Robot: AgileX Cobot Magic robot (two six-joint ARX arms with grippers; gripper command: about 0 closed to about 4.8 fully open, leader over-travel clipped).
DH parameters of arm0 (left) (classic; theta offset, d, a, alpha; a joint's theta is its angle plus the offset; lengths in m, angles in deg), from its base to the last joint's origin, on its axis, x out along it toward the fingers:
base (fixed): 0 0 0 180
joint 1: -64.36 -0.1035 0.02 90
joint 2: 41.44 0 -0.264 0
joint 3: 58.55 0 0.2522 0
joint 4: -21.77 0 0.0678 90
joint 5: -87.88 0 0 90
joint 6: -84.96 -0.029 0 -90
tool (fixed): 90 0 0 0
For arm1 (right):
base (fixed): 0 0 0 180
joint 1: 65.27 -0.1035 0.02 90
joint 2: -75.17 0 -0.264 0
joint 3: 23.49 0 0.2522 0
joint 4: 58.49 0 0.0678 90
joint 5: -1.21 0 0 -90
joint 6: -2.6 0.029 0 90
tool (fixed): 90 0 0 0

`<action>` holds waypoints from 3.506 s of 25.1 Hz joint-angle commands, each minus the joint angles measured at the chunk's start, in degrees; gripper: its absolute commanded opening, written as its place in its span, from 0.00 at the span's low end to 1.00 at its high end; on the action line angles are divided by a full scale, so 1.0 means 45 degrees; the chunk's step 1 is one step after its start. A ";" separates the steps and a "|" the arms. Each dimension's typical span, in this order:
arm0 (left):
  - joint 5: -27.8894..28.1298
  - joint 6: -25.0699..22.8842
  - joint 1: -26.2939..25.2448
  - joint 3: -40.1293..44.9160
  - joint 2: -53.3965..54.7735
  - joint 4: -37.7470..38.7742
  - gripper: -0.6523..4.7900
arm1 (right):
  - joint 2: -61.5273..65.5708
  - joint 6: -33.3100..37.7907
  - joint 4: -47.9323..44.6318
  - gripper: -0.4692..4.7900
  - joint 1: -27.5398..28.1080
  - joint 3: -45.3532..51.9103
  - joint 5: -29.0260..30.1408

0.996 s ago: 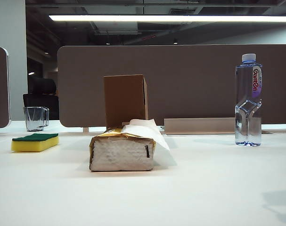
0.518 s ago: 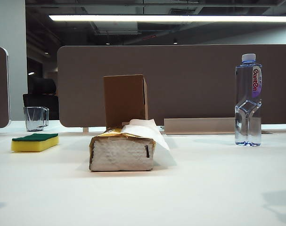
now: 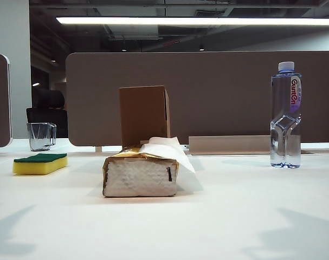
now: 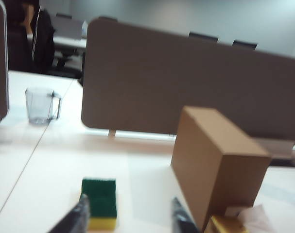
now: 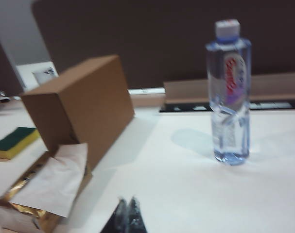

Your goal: Move the sponge from left to right to wipe the table, avoiding obstacles on the table, and finally reaching the bottle of mineral water.

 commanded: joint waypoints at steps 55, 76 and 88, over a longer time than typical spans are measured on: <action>-0.3701 -0.0466 -0.1501 -1.0899 2.2197 -0.1409 1.00 | 1.2118 0.4289 0.2059 0.63 -0.5425 -0.9525 0.4658; -0.2521 -0.1307 -0.1501 -1.1574 2.4757 -0.1792 1.00 | 1.2866 0.4294 0.1778 0.63 -0.5479 -0.9525 0.5032; -0.2137 -0.1880 -0.1501 -1.1574 2.4995 -0.1802 0.62 | 1.2866 0.4337 0.1778 0.63 -0.5479 -0.9525 0.4979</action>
